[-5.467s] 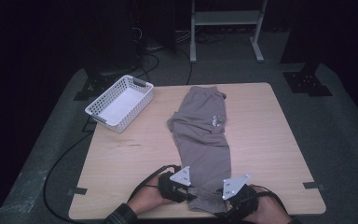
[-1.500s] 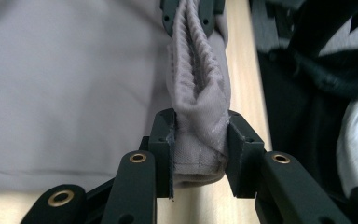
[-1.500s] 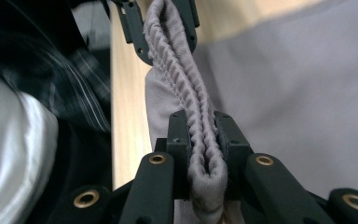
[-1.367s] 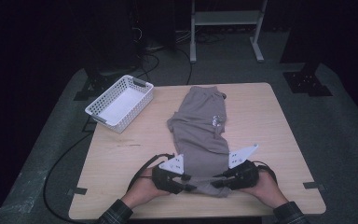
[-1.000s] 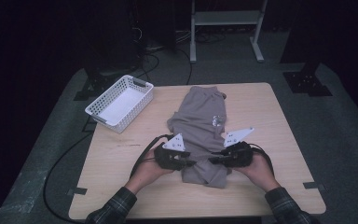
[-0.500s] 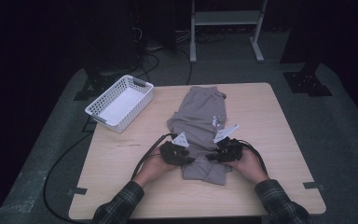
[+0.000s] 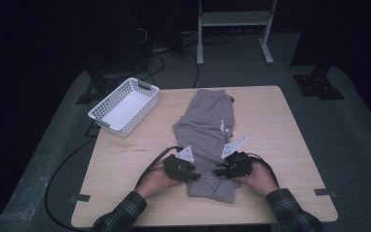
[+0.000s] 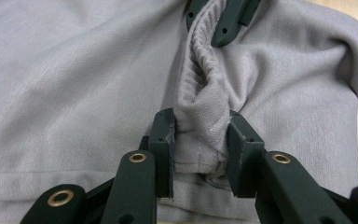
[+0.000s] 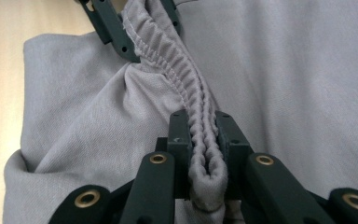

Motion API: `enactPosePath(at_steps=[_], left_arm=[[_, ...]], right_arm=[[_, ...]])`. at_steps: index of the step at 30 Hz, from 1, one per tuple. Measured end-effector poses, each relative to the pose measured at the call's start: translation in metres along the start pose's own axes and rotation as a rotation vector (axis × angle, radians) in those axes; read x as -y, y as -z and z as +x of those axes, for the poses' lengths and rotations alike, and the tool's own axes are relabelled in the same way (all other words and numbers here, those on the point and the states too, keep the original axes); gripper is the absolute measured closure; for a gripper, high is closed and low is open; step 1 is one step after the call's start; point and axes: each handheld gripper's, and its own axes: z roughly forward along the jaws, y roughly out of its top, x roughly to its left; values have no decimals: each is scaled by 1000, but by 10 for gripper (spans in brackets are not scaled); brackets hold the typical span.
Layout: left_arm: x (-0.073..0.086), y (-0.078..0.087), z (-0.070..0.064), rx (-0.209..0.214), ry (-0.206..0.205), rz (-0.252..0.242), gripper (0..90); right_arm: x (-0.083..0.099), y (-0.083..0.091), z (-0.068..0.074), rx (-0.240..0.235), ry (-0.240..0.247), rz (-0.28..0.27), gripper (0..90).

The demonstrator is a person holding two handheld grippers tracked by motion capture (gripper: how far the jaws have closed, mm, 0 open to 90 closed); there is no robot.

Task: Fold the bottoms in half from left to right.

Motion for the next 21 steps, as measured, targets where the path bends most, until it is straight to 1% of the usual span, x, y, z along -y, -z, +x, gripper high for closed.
enactPosePath(at_steps=[2, 4, 5, 6, 9, 12, 15, 16, 17, 19, 20, 21], left_arm=[[1, 1, -8, 8, -14, 11, 676], [2, 2, -13, 14, -28, 23, 675], [2, 2, -16, 17, -24, 18, 675], [3, 3, -18, 22, -31, 25, 676], [5, 4, -26, 37, -41, 23, 675], [7, 5, -34, 51, -53, 27, 675], [8, 6, -41, 65, -57, 31, 675], [9, 6, -43, 70, -59, 30, 675], [10, 6, -45, 75, -60, 29, 675], [10, 7, -50, 84, -64, 31, 675], [10, 7, -50, 84, -64, 31, 675], [11, 7, -54, 98, -67, 34, 674]], right_arm=[[1, 1, 7, -9, 16, 11, 782], [2, 2, 13, -12, 47, 21, 782], [3, 2, 16, -14, 53, 25, 782], [4, 3, 19, -20, 54, 28, 782], [7, 4, 26, -39, 61, 31, 782], [9, 6, 32, -52, 76, 39, 782], [10, 6, 38, -65, 92, 44, 782], [11, 7, 41, -69, 85, 46, 782], [12, 7, 42, -71, 94, 49, 782], [14, 8, 46, -81, 97, 49, 781], [14, 9, 48, -84, 99, 54, 782], [15, 10, 51, -93, 100, 54, 781]])
